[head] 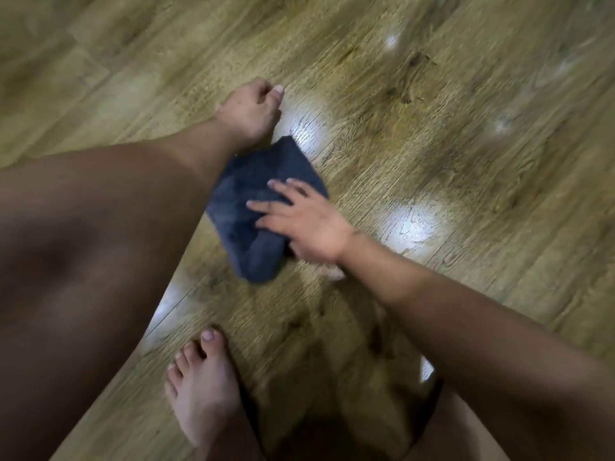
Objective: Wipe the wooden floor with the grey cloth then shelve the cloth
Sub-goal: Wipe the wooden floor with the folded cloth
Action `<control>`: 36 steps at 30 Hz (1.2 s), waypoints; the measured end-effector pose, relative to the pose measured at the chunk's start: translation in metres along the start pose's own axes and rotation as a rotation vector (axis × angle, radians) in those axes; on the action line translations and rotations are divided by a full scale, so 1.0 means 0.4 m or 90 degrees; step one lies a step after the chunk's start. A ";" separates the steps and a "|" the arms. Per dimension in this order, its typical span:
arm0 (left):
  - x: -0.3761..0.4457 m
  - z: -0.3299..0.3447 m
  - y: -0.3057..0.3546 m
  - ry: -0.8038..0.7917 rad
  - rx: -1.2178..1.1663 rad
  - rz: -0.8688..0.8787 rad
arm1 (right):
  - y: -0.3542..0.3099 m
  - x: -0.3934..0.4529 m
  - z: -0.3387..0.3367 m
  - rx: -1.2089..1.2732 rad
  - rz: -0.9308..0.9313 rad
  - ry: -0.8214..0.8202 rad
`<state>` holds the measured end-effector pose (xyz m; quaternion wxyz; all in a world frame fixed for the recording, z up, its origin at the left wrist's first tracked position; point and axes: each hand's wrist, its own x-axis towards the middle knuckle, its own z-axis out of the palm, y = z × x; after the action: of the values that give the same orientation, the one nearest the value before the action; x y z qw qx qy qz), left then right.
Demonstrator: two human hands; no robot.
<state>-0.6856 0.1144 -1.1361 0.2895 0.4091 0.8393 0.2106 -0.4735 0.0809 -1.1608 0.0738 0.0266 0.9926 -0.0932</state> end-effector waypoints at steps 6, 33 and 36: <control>-0.008 -0.031 -0.065 0.022 0.012 -0.039 | 0.229 -0.124 -0.038 0.112 0.302 0.132; 0.043 0.052 -0.043 0.182 0.133 0.071 | 0.124 -0.042 -0.035 0.088 0.501 0.140; 0.080 0.039 -0.009 0.199 0.083 0.065 | -0.034 0.027 -0.001 0.017 0.213 -0.006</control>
<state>-0.6935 0.1400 -1.1598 0.1168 0.4314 0.8642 0.2312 -0.4850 0.0681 -1.1595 0.0927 0.1916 0.9727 -0.0929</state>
